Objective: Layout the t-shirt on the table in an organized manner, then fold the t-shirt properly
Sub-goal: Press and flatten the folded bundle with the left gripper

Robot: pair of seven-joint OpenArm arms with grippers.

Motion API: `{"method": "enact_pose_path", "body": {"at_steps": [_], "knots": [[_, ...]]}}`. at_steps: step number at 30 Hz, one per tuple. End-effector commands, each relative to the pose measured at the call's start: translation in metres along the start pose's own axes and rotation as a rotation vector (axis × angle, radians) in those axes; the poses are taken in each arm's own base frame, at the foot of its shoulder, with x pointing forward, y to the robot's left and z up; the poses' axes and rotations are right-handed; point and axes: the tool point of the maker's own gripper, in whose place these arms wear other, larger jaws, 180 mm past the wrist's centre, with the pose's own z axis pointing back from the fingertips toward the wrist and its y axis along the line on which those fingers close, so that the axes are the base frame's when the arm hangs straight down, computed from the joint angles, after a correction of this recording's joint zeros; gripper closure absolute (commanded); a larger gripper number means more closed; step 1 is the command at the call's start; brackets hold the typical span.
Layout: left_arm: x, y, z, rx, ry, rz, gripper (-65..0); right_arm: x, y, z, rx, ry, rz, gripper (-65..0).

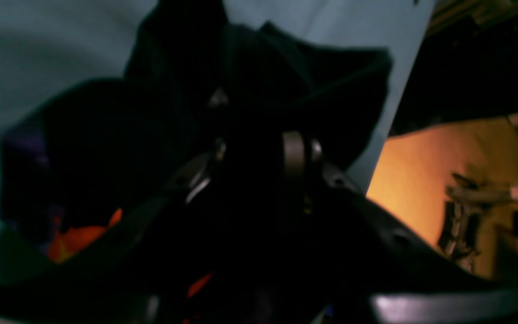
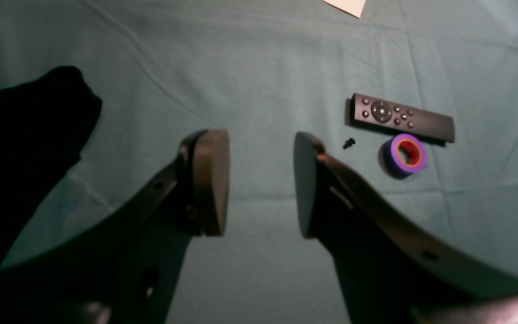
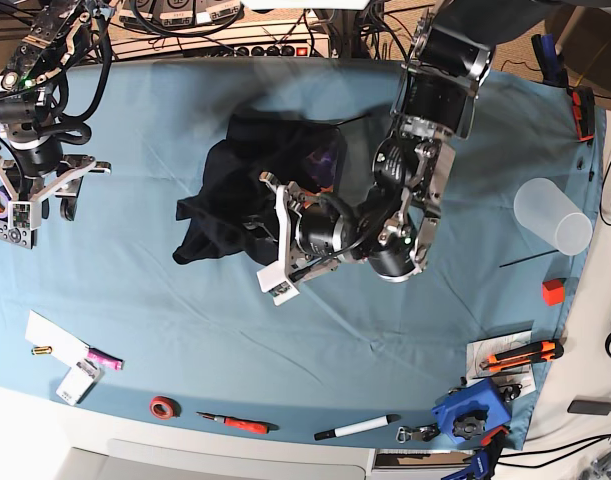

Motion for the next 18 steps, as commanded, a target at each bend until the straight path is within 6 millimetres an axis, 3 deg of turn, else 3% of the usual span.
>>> {"method": "enact_pose_path", "body": {"at_steps": [1,4,8,10,13,18], "knots": [[0.019,-0.011,0.005,-0.022,-0.064,-0.035,-14.1,0.013,-0.004,0.003,-0.01,-0.05,0.012,-23.8],[0.003,-0.028,0.003,-0.072,-0.076,-0.003,-14.1,0.013,-0.004,0.003,-0.01,-0.049,0.012,-23.8],[-0.043,-0.069,-0.005,-0.233,-0.05,0.081,-14.1,0.013,-0.004,0.003,-0.01,-0.05,0.012,-23.8],[-0.057,-0.09,-0.004,-0.31,-0.06,0.114,-14.1,0.014,-0.003,0.003,-0.01,-0.056,0.012,-23.8],[-0.052,-0.107,0.004,-0.349,-0.112,0.086,-14.1,0.018,-0.003,0.003,-0.007,-0.074,0.01,-23.8],[-0.015,-0.114,0.028,-0.265,-0.251,-0.086,-14.1,0.03,0.023,0.005,0.137,-0.135,0.025,-23.8]]}}
